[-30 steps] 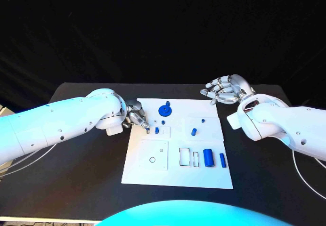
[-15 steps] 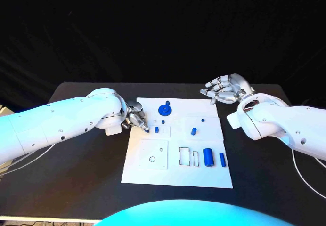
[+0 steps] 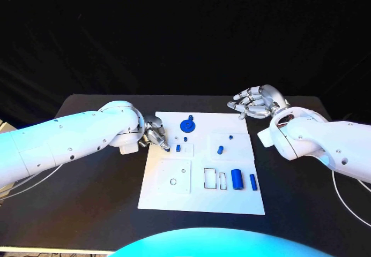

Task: Assemble the parts on the task board

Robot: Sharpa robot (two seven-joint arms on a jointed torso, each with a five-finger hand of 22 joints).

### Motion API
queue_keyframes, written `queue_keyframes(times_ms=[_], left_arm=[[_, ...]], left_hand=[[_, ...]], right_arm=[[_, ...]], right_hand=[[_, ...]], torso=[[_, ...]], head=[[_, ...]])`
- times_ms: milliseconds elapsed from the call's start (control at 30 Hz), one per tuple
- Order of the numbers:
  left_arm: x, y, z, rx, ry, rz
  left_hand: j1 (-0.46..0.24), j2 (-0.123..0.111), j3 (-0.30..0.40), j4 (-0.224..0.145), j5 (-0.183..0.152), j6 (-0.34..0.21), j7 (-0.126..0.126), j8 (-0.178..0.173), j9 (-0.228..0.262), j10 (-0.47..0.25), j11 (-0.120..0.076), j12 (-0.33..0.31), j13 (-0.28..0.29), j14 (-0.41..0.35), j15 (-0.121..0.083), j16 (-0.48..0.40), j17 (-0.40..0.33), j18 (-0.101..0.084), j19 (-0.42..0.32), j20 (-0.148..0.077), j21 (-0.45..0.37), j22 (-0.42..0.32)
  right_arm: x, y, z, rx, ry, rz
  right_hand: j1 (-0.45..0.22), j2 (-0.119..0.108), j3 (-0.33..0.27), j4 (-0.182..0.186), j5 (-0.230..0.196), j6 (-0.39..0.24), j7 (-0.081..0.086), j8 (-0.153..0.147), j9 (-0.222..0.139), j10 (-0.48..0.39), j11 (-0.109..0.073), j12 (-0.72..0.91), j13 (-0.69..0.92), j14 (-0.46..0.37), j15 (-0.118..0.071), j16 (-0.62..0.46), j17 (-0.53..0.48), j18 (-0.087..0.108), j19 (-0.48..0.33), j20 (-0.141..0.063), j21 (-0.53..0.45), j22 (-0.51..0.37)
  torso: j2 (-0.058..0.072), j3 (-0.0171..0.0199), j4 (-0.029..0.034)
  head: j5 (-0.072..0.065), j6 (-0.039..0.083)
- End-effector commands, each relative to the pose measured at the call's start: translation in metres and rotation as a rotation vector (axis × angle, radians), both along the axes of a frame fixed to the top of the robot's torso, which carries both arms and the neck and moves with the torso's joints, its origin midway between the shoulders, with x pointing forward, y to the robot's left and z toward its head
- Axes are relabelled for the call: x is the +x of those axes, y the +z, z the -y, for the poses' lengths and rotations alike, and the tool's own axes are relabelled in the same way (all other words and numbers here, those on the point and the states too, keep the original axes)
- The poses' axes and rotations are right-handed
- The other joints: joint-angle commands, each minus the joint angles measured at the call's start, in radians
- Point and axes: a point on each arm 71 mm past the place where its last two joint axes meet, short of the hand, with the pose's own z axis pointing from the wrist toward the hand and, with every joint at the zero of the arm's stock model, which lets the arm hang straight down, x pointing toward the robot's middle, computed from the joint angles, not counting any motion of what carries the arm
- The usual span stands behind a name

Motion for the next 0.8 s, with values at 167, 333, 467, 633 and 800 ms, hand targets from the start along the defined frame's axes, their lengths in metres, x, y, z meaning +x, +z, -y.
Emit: queue_keyframes(times_ms=[167,333,467,633,800], left_arm=[[0.0001,-0.0014,0.0028,0.009,-0.013,-0.002],[0.0005,-0.0022,0.0042,0.011,-0.017,-0.006],[-0.0002,-0.0032,0.0063,0.017,-0.029,-0.019],[-0.0007,-0.0041,0.0078,0.026,-0.041,-0.030],[-0.0007,-0.0050,0.0085,0.035,-0.049,-0.039]], left_hand=[[0.001,0.009,0.179,-0.184,0.003,0.006,-0.001,0.003,0.001,0.004,0.000,0.005,0.000,0.077,-0.008,0.005,0.150,-0.006,0.007,0.000,0.004,-0.001],[0.001,0.009,0.179,-0.184,0.003,0.006,-0.001,0.003,0.001,0.004,0.000,0.005,0.000,0.077,-0.008,0.005,0.150,-0.006,0.007,0.000,0.004,-0.001],[0.001,0.010,0.180,-0.184,0.003,0.007,-0.001,0.003,0.001,0.004,0.000,0.005,0.000,0.078,-0.008,0.005,0.152,-0.007,0.007,0.000,0.005,-0.001],[0.001,0.010,0.180,-0.184,0.003,0.007,-0.001,0.003,0.001,0.004,0.000,0.006,0.002,0.078,-0.008,0.005,0.152,-0.007,0.007,0.000,0.005,-0.001],[0.001,0.010,0.181,-0.185,0.003,0.007,-0.001,0.002,0.001,0.007,0.000,0.009,0.007,0.078,-0.008,0.006,0.155,-0.006,0.006,0.000,0.004,-0.002]], right_arm=[[-0.0007,0.0000,-0.0018,-0.002,0.020,0.002],[-0.0008,0.0000,-0.0019,-0.002,0.021,0.002],[-0.0008,0.0000,-0.0017,-0.002,0.021,0.001],[-0.0009,0.0000,-0.0016,-0.002,0.021,0.001],[-0.0009,0.0000,-0.0016,-0.002,0.021,0.001]], right_hand=[[0.003,0.002,0.007,-0.001,0.006,0.003,0.005,0.004,-0.002,0.005,0.000,-0.004,-0.001,-0.001,0.006,-0.006,-0.001,0.013,-0.001,0.006,-0.005,-0.001],[0.003,0.002,0.008,-0.001,0.006,0.002,0.005,0.004,-0.002,0.006,0.000,-0.006,-0.006,-0.001,0.006,-0.009,-0.001,0.013,-0.002,0.006,-0.005,-0.004],[0.003,0.002,0.008,-0.001,0.006,0.002,0.005,0.004,-0.002,0.006,0.000,-0.006,-0.006,-0.001,0.006,-0.009,-0.001,0.013,-0.002,0.006,-0.005,-0.004],[0.003,0.002,0.008,-0.001,0.006,0.002,0.005,0.004,-0.002,0.006,0.000,-0.006,-0.006,-0.001,0.006,-0.009,-0.001,0.013,-0.002,0.006,-0.005,-0.004],[0.003,0.002,0.008,-0.001,0.006,0.002,0.005,0.004,-0.002,0.006,0.000,-0.006,-0.006,-0.001,0.006,-0.009,-0.001,0.013,-0.002,0.006,-0.005,-0.004]], torso=[[0.000,0.0004,-0.0002],[0.000,0.0001,-0.0009],[0.001,0.0002,-0.0003],[0.001,0.0000,0.0001],[0.000,-0.0001,0.0004]], head=[[-0.001,-0.002],[-0.002,-0.003],[-0.005,-0.005],[-0.005,-0.006],[-0.006,-0.008]])
